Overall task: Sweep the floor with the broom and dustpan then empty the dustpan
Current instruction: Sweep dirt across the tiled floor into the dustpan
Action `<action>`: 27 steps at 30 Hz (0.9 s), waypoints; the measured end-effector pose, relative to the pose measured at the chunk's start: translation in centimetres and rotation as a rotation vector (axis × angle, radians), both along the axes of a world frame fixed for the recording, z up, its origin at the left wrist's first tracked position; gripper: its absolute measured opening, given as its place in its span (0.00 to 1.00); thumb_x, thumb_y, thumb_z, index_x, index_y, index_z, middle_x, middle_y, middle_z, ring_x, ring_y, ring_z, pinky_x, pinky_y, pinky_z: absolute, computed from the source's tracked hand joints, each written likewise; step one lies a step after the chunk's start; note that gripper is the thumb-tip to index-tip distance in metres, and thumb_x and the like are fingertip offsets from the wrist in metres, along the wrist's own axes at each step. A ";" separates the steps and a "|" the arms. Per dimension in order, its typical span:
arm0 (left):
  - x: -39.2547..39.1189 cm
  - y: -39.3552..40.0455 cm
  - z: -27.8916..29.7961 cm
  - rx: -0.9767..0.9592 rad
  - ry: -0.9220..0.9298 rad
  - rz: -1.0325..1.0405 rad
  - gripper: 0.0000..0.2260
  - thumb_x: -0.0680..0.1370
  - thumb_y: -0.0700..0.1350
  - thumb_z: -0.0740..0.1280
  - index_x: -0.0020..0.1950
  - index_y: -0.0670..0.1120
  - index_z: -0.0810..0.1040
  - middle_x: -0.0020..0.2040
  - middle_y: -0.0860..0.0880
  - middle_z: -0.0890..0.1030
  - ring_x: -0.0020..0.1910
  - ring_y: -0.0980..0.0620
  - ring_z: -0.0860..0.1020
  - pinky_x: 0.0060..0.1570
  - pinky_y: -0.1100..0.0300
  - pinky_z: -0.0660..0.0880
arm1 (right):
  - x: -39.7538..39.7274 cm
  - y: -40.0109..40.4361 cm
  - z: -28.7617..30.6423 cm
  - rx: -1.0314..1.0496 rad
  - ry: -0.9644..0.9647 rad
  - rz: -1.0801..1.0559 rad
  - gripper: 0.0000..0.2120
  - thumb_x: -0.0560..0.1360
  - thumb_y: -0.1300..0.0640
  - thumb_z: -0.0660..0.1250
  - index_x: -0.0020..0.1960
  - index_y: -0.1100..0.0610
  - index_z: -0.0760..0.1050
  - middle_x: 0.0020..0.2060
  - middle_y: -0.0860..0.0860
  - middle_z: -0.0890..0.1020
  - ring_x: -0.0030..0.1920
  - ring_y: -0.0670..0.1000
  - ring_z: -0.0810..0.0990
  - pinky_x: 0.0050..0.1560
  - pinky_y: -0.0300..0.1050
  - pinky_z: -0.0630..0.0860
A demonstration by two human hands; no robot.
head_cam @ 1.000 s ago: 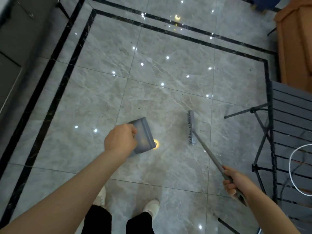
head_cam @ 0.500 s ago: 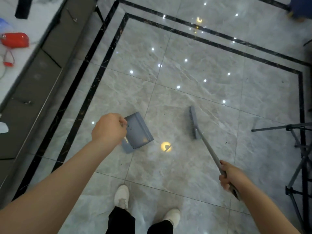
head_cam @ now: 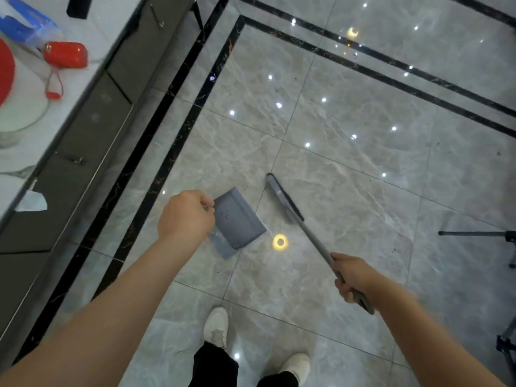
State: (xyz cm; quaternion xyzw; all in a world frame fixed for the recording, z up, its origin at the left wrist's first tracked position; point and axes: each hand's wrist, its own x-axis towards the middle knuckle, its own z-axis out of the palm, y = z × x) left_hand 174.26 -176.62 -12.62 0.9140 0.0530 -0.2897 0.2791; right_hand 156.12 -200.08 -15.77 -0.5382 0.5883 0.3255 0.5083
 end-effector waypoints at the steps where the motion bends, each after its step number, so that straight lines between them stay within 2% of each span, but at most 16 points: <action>1: 0.0 0.0 -0.1 -0.004 0.003 0.000 0.09 0.76 0.37 0.64 0.47 0.48 0.81 0.45 0.49 0.83 0.32 0.45 0.82 0.41 0.48 0.82 | 0.2 0.6 0.3 0.032 0.008 0.013 0.21 0.81 0.63 0.48 0.72 0.51 0.65 0.25 0.51 0.62 0.17 0.45 0.58 0.18 0.33 0.58; 6: 0.1 -0.5 -0.2 0.047 -0.004 -0.045 0.06 0.77 0.40 0.66 0.48 0.50 0.80 0.47 0.49 0.83 0.38 0.46 0.83 0.41 0.54 0.81 | 1.2 0.4 3.6 0.127 0.027 0.074 0.18 0.82 0.58 0.51 0.69 0.49 0.68 0.25 0.51 0.64 0.18 0.44 0.59 0.17 0.33 0.57; 12: 0.1 -0.1 -0.3 0.042 0.019 -0.059 0.08 0.77 0.40 0.65 0.53 0.49 0.80 0.52 0.49 0.82 0.43 0.45 0.83 0.42 0.54 0.80 | 2.6 -0.4 4.8 -0.052 -0.025 0.105 0.20 0.82 0.60 0.51 0.72 0.49 0.65 0.25 0.52 0.65 0.18 0.45 0.60 0.18 0.33 0.58; 14: 0.0 -0.2 -0.3 0.042 0.006 -0.072 0.08 0.78 0.40 0.64 0.53 0.50 0.80 0.52 0.49 0.82 0.43 0.46 0.82 0.39 0.57 0.77 | 3.1 0.1 3.9 -0.081 -0.028 0.104 0.21 0.81 0.62 0.51 0.73 0.50 0.65 0.26 0.52 0.64 0.18 0.46 0.60 0.18 0.33 0.58; 17: 0.1 -0.1 -0.3 0.046 0.000 -0.076 0.09 0.78 0.39 0.64 0.53 0.50 0.80 0.52 0.50 0.82 0.43 0.47 0.82 0.36 0.59 0.73 | 3.6 2.0 2.3 -0.010 0.027 0.110 0.21 0.81 0.62 0.50 0.72 0.50 0.65 0.26 0.51 0.63 0.18 0.45 0.59 0.18 0.32 0.57; 22: 0.1 -0.3 -0.2 0.053 -0.016 -0.091 0.09 0.78 0.39 0.64 0.54 0.49 0.80 0.52 0.49 0.83 0.41 0.47 0.83 0.35 0.58 0.74 | 2.8 3.2 3.0 0.210 0.047 0.128 0.16 0.82 0.59 0.51 0.65 0.48 0.69 0.24 0.50 0.63 0.18 0.43 0.59 0.16 0.32 0.57; 27: -0.2 -0.1 -0.1 0.053 -0.015 -0.091 0.10 0.78 0.39 0.65 0.56 0.49 0.80 0.53 0.48 0.83 0.44 0.46 0.83 0.37 0.58 0.75 | 1.2 0.2 5.5 0.161 0.035 0.109 0.19 0.82 0.58 0.51 0.71 0.48 0.66 0.23 0.49 0.65 0.19 0.43 0.59 0.16 0.33 0.57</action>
